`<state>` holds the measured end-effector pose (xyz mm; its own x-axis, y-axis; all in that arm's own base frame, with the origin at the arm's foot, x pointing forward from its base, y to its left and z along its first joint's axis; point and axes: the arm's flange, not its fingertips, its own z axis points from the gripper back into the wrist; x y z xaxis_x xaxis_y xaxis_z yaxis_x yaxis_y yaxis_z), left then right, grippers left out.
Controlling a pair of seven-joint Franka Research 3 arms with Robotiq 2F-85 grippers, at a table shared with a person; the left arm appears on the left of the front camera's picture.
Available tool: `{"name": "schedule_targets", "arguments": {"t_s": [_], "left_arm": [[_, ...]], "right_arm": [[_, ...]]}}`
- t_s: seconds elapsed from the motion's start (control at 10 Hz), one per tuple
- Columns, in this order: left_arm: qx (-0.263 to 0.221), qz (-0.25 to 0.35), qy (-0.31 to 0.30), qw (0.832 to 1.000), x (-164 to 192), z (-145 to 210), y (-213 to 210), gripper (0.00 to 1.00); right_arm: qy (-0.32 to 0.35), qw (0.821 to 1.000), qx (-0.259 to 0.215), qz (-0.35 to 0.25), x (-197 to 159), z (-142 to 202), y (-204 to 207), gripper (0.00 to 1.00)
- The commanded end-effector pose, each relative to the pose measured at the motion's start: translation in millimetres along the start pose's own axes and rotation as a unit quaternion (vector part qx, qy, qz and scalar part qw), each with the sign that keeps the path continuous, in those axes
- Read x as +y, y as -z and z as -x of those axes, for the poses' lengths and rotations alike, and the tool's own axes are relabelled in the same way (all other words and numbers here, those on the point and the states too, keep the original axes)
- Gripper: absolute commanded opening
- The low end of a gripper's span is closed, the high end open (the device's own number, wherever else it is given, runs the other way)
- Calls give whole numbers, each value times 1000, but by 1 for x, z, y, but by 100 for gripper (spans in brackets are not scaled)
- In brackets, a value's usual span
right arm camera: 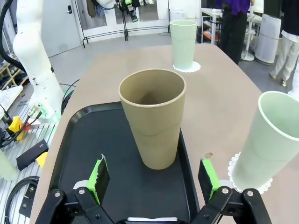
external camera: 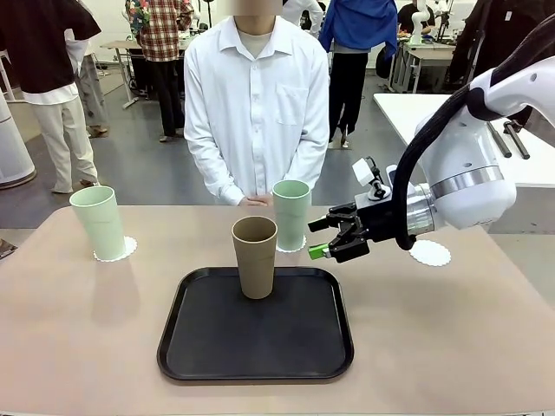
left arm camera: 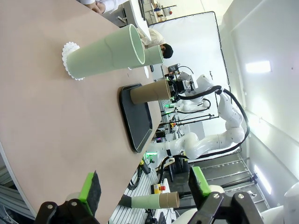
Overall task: Place coasters on the table and set cups on them.
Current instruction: Take one Reusable plastic cup from the Flat Tray and place it on a coaster set by the human.
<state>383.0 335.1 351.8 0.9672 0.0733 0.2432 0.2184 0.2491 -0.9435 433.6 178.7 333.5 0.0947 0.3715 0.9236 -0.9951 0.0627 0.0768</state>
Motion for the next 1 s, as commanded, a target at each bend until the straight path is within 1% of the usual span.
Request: {"name": "schedule_targets", "arguments": {"t_s": [0.0,0.2,0.3,0.5,0.6,0.7,0.9], "left_arm": [[-1,-6,-4,1000,-2,0,-1,100],[-1,-6,-4,1000,-2,0,-1,100],[-1,-6,-4,1000,-2,0,-1,100],[-1,-6,-4,1000,-2,0,-1,100],[-1,-6,-4,1000,-2,0,-1,100],[-1,-6,-4,1000,-2,0,-1,100],[-1,-6,-4,1000,-2,0,-1,100]], "right_arm": [[0,1000,1,1,0,-1,1,100],[0,1000,0,0,0,0,0,100],[-23,998,-44,-26,-5,9,7,100],[-25,994,-107,-20,-14,36,19,100],[-27,991,-131,-11,-16,44,23,100],[-2,992,-122,7,-18,49,29,100],[28,993,-110,15,-22,56,43,100]]}}
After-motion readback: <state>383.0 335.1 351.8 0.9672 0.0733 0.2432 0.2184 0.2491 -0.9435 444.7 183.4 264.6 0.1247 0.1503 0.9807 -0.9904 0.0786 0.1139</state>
